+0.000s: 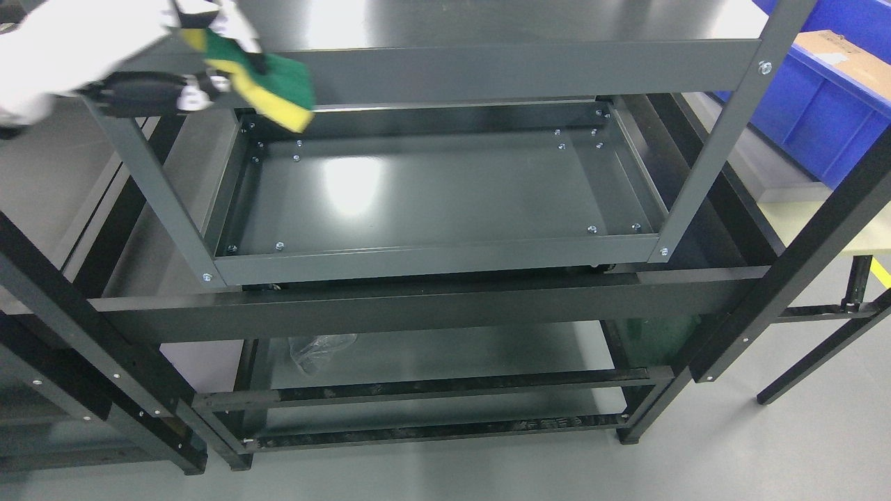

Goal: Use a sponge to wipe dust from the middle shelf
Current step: 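Wipe the sponge back across the shelf away from the left arm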

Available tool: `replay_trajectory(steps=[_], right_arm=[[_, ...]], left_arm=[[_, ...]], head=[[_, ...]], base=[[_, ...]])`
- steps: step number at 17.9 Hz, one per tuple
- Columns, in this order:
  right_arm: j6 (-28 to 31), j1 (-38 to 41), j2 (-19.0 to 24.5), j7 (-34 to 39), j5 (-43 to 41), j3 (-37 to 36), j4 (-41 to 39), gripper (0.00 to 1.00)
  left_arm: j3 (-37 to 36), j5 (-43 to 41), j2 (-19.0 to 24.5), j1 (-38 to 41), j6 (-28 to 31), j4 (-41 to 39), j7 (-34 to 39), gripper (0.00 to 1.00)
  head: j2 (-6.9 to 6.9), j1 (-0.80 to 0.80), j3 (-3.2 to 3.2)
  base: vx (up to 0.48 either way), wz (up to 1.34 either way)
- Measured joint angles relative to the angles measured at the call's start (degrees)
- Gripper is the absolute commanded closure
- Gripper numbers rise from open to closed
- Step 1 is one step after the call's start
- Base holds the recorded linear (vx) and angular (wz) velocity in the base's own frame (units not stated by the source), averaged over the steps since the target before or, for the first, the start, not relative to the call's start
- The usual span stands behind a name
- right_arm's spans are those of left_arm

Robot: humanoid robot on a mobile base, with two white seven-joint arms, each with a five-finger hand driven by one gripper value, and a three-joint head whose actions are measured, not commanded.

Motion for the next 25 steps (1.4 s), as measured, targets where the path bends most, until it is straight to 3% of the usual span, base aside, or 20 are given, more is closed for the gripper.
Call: replay_trajectory(steps=[6,11,19,25], right_arm=[[0.0,0.0,0.0,0.0,0.0,0.0,0.0,0.00],[0.0,0.0,0.0,0.0,0.0,0.0,0.0,0.00],[0.0,0.0,0.0,0.0,0.0,0.0,0.0,0.00],[0.0,0.0,0.0,0.0,0.0,0.0,0.0,0.00]], left_arm=[[-5.6,-14.3,-15.6,-4.9,-0.1,3.8,0.2,0.98],[-11.5,-20.8,-24.1,-10.2,5.9,7.3,5.5,0.98],[-23.2,-23.4,-31.2,-13.5,14.4,9.8,14.1,0.98],[-28.4,-22.6,-33.9,-12.0,15.3,9.0,13.9,0.99]], head=[[0.00,0.00,0.00],[0.00,0.00,0.00],[0.00,0.00,0.00],[0.00,0.00,0.00]], base=[[0.019,0.03],[0.017,0.02],[0.000,0.00],[0.000,0.00]])
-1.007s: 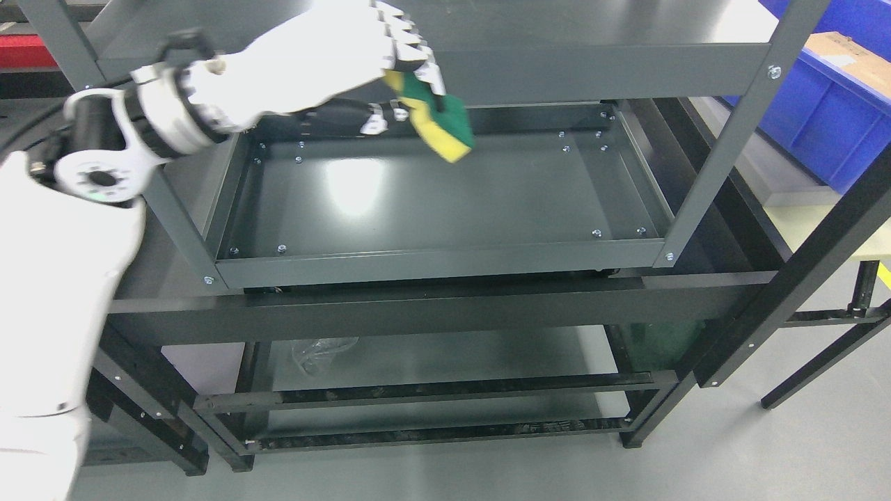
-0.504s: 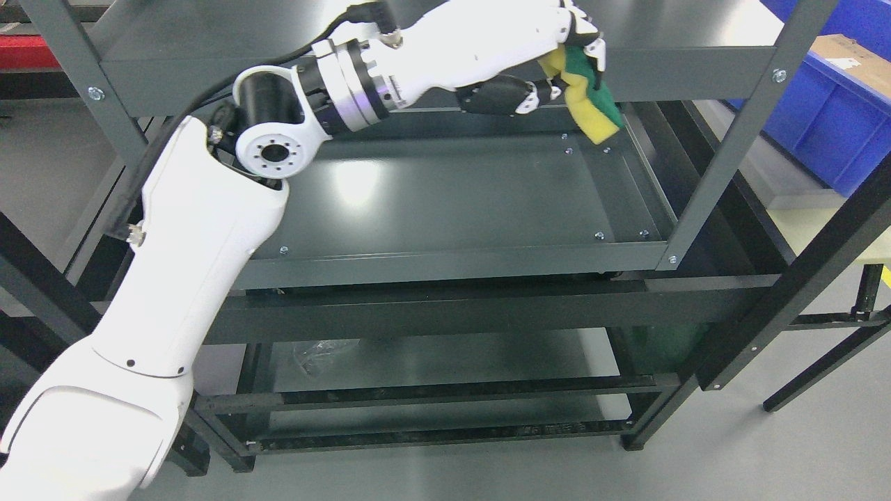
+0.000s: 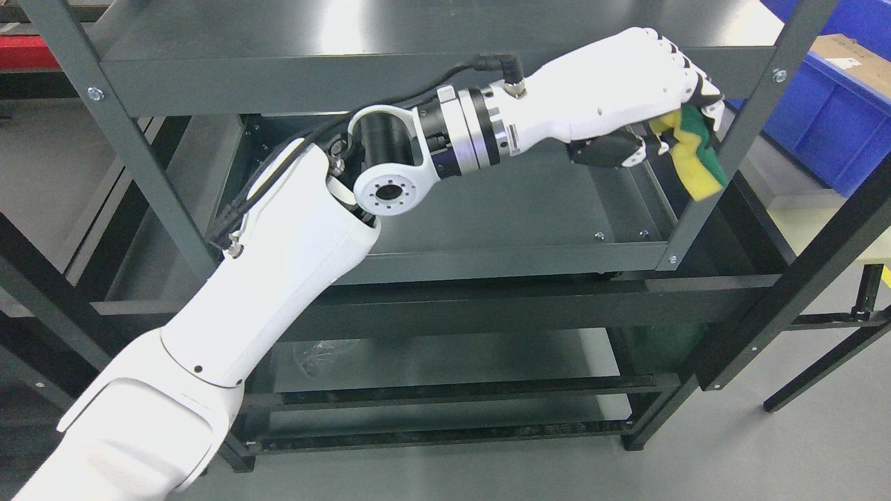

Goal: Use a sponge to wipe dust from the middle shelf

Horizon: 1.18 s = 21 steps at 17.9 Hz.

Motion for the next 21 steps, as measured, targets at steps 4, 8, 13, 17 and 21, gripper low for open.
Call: replay_trajectory(steps=[4,8,13,17,21], right_arm=[[0.0,0.0,0.0,0.0,0.0,0.0,0.0,0.00],[0.0,0.0,0.0,0.0,0.0,0.0,0.0,0.00],[0.0,0.0,0.0,0.1,0.0,0.0,0.0,0.00],[0.0,0.0,0.0,0.3,0.0,0.0,0.0,0.00],[0.0,0.0,0.0,0.1,0.0,0.0,0.0,0.00]], left_arm=[[-1.4,2.6,-1.1,10.6,0.2,-1.9,-2.1,1.00],[2.1,11.0,-1.8,23.0,2.1,-2.9,1.5,0.99],[11.8,20.9,-2.4,35.1,6.2,-3.6,9.9,0.98],[20.4,24.9,-2.7,42.3,11.3,-4.8,21.7,0.99],[26.7,28.6,-2.9,49.8,10.5,-8.6,25.4,0.99]], head=[[0.00,0.00,0.00],[0.00,0.00,0.00],[0.00,0.00,0.00],[0.00,0.00,0.00],[0.00,0.00,0.00]], base=[[0.000,0.00],[0.000,0.00],[0.000,0.00],[0.000,0.00],[0.000,0.00]])
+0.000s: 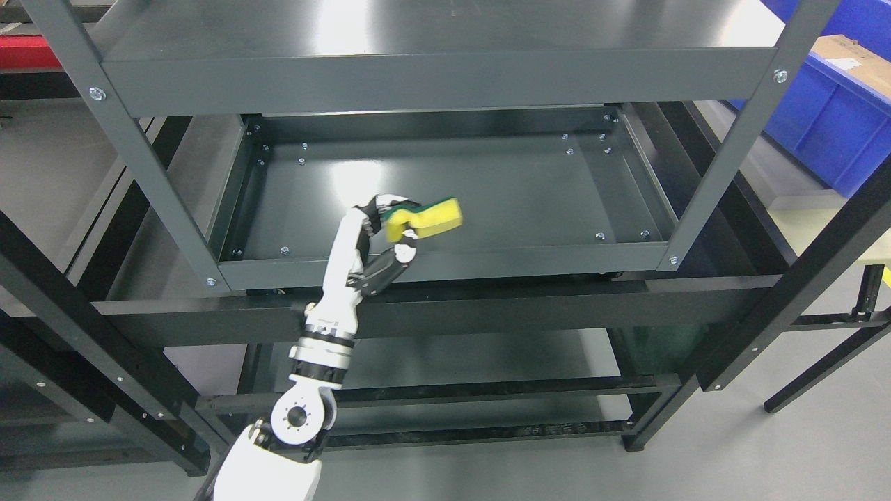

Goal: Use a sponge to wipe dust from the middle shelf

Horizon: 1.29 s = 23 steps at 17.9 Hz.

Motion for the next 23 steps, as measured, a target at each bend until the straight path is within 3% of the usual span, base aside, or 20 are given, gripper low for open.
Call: replay_trajectory(steps=[9,23], right_arm=[[0.0,0.0,0.0,-0.1,0.0,0.0,0.0,0.00],[0.0,0.0,0.0,-0.1,0.0,0.0,0.0,0.00]], left_arm=[[7.4,4.2,-0.2,10.7,-5.8,-6.0,4.7,0.99],[12.9,6.7,-0.4,14.5,-6.2,-9.1,4.6,0.99]], head=[[0.00,0.00,0.00],[0.00,0.00,0.00]], base=[[0.000,0.00],[0.000,0.00]])
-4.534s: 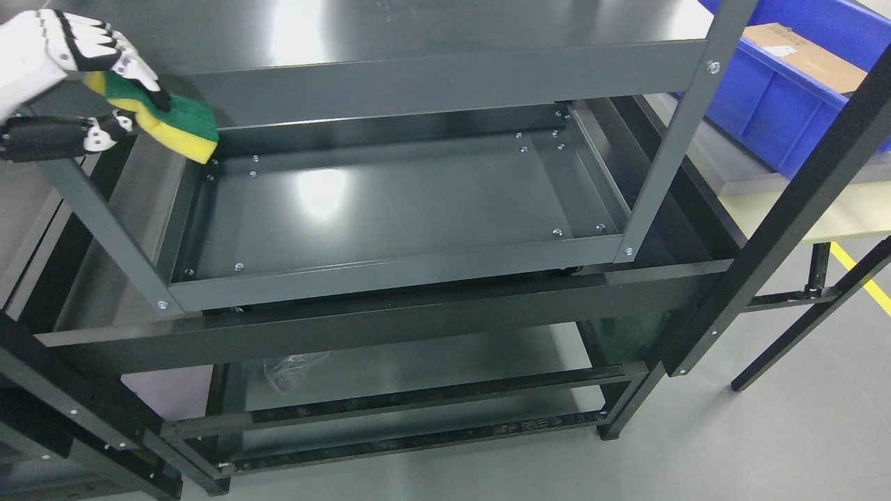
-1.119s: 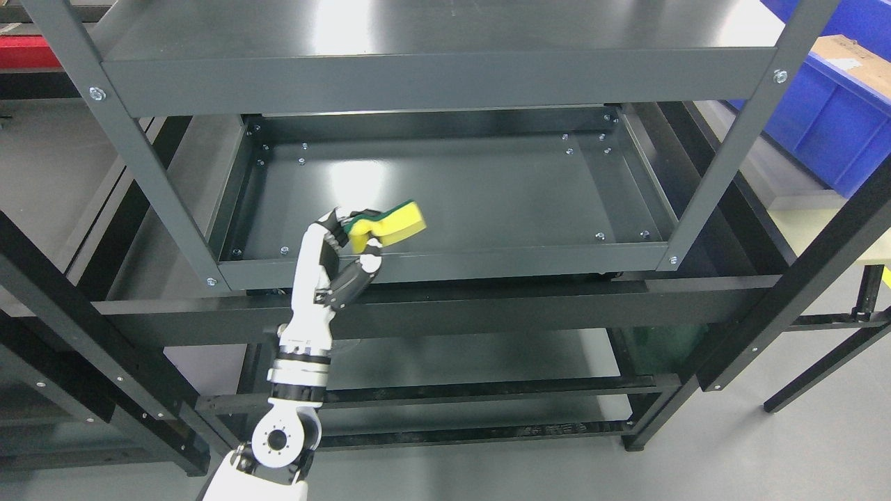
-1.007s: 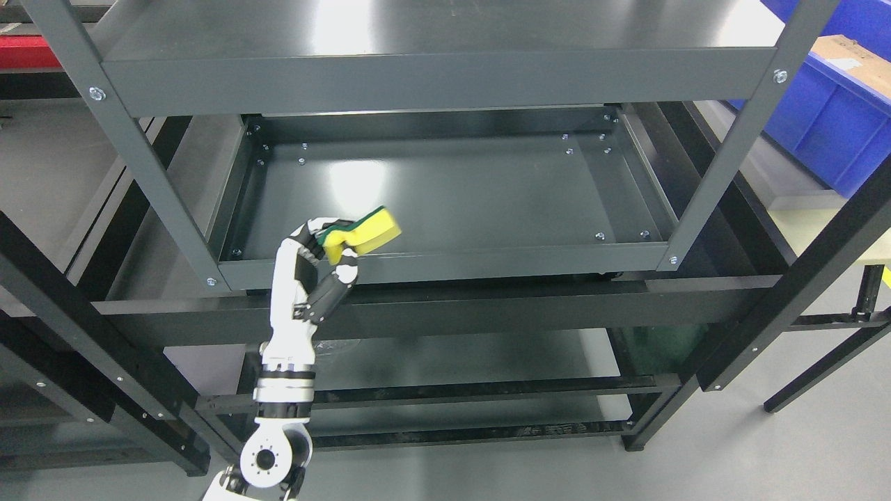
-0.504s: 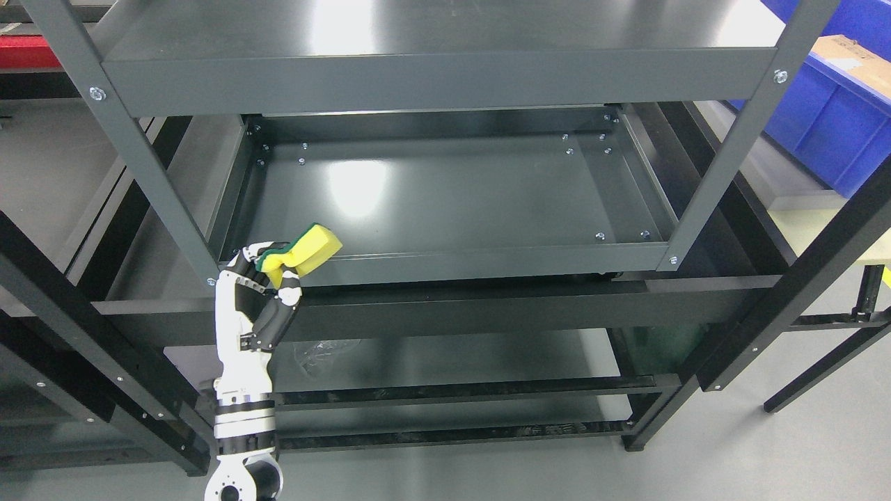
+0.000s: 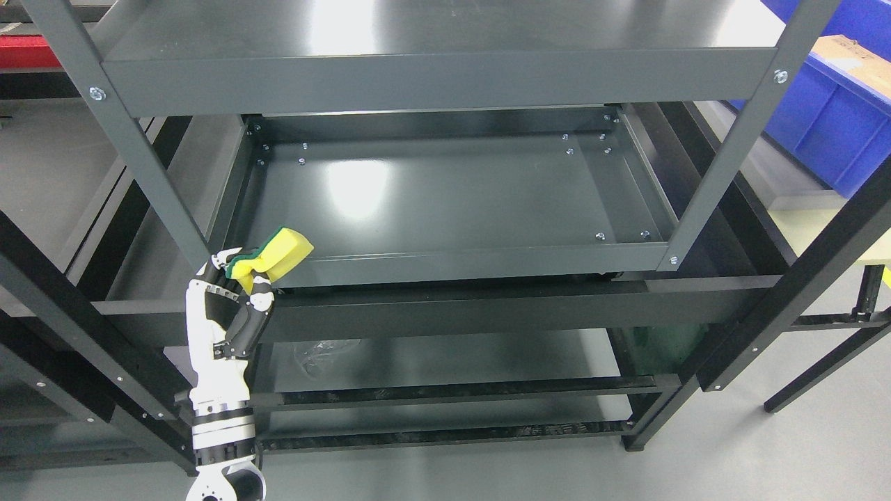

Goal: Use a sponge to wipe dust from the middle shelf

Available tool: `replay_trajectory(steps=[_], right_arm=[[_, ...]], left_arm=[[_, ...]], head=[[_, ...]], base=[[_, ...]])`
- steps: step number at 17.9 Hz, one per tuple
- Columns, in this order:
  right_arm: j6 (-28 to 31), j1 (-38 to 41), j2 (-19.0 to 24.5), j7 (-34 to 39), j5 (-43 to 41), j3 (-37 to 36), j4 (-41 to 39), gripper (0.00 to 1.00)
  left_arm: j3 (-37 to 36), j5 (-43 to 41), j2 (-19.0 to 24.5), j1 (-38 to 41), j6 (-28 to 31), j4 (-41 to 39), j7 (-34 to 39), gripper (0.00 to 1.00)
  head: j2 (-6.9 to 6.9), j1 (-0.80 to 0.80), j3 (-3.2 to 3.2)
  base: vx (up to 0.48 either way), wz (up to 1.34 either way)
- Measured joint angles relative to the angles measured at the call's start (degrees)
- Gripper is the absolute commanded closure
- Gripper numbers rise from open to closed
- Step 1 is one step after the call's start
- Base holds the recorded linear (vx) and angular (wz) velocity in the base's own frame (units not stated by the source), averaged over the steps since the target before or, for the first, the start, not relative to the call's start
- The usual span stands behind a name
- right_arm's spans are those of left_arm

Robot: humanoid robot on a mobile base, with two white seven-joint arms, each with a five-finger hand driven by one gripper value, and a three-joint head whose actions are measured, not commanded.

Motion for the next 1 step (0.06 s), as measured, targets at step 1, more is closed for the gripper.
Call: replay_trajectory(steps=[1], right_arm=[[0.0,0.0,0.0,0.0,0.0,0.0,0.0,0.00]], left_arm=[[0.2,0.0,0.0,0.0,-0.1,-0.1,0.0,0.99]], head=[[0.00,0.00,0.00]], base=[[0.000,0.00]])
